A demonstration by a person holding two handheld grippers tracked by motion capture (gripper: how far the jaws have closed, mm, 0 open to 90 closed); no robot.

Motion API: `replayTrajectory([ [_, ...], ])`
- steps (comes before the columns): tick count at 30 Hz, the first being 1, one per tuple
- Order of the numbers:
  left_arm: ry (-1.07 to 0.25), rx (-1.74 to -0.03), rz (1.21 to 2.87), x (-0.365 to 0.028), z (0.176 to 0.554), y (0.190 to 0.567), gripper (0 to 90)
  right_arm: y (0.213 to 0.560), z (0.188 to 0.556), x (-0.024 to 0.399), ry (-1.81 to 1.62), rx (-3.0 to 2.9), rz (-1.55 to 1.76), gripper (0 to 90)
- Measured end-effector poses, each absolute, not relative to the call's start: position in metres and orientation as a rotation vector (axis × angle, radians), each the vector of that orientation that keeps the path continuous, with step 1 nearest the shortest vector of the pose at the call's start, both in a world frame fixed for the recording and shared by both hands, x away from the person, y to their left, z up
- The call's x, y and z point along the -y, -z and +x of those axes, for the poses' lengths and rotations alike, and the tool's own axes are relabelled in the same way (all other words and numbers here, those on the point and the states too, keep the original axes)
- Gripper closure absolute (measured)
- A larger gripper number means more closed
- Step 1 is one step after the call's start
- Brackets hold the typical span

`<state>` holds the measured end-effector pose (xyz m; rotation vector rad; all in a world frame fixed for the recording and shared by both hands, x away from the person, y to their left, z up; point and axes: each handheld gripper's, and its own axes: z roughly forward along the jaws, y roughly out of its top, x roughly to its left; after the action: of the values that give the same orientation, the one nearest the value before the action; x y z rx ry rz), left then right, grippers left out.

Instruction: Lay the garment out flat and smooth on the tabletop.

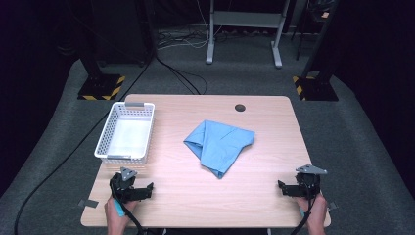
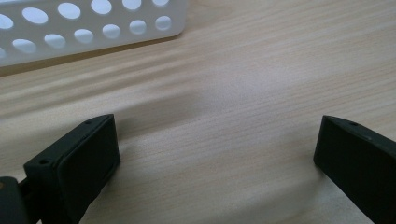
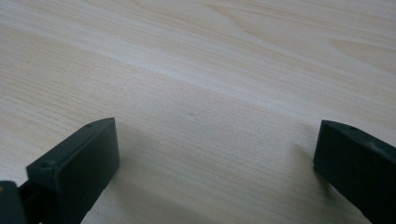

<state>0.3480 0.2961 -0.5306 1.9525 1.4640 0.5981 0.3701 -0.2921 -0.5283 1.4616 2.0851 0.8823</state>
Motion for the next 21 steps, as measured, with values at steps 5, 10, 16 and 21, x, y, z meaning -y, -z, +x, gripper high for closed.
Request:
replayTrajectory([
  [5, -0.605, -1.454, 1.955, -0.298, 0.345, 0.531, 0.1, 0.528, 0.37, 0.292, -0.883, -2.088, 1.461, 0.0],
  [10, -0.621, -1.436, 1.967, -0.295, 0.343, 0.53, 0.2, 0.528, 0.371, 0.293, -0.878, -2.085, 1.459, 0.0],
  [16, -0.597, -1.405, 1.971, -0.289, 0.345, 0.527, 0.2, 0.525, 0.368, 0.294, -0.938, -2.066, 1.486, 0.6],
  [21, -0.581, -1.379, 1.964, -0.284, 0.347, 0.524, 0.2, 0.522, 0.368, 0.286, -0.971, -2.07, 1.474, 0.7],
])
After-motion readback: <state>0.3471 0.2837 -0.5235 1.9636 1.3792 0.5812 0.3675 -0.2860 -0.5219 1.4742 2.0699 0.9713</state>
